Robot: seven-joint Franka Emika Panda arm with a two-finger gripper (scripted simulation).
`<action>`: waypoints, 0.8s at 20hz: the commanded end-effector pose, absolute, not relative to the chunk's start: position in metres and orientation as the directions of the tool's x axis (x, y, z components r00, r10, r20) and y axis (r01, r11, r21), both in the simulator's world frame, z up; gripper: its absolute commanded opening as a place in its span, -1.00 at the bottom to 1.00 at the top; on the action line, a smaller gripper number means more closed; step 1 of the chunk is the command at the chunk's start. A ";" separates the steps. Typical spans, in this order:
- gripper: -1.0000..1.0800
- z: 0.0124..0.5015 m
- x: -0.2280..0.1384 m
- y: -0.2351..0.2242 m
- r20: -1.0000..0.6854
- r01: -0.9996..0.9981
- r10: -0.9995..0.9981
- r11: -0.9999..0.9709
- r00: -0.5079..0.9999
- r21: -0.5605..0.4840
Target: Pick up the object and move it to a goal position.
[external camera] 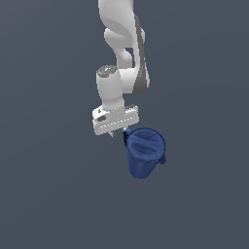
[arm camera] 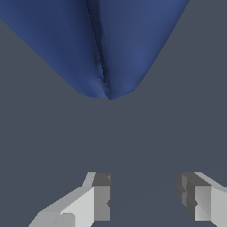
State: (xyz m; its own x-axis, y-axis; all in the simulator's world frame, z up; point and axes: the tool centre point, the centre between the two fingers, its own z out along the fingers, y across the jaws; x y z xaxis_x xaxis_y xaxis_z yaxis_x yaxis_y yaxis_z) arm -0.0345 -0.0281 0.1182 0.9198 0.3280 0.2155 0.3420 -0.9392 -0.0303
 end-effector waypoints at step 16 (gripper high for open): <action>0.23 0.179 -0.007 -0.006 0.622 0.461 0.297 -0.880 0.725 -0.118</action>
